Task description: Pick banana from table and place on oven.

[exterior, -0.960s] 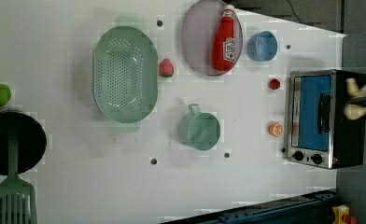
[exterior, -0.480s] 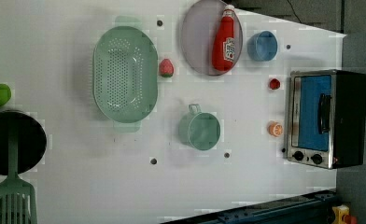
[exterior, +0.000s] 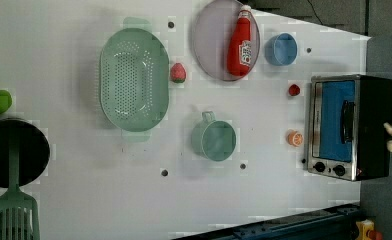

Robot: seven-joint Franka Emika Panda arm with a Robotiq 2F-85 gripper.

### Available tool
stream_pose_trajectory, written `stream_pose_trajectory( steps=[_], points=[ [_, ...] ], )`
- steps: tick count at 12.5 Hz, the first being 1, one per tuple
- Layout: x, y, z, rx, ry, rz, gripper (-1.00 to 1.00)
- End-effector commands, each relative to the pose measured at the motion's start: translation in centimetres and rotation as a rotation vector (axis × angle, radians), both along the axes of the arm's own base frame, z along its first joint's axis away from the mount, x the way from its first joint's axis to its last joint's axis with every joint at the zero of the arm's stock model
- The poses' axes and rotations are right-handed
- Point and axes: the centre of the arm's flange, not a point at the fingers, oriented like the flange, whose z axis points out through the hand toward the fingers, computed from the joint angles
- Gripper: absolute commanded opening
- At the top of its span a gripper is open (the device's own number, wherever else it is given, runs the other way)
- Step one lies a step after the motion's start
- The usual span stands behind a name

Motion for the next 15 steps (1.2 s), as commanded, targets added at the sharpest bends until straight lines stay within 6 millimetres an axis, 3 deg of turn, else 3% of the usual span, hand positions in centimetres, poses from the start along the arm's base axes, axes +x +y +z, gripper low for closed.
stream_pose_trajectory(
  steps=[1, 5, 7, 9, 11, 15],
  points=[
    [3.7, 3.1, 2.6, -0.005, -0.071, 0.189, 0.05],
    [4.4, 4.0, 2.5, 0.000, -0.072, 0.205, 0.96],
    [6.1, 6.1, 4.7, -0.011, -0.114, 0.253, 1.00],
    [8.4, 10.8, 8.1, -0.003, -0.168, 0.331, 1.00],
    [9.1, 16.8, 11.2, 0.042, -0.198, 0.272, 1.00],
    [6.6, 28.1, 17.2, 0.102, -0.185, -0.046, 1.00]
  ],
)
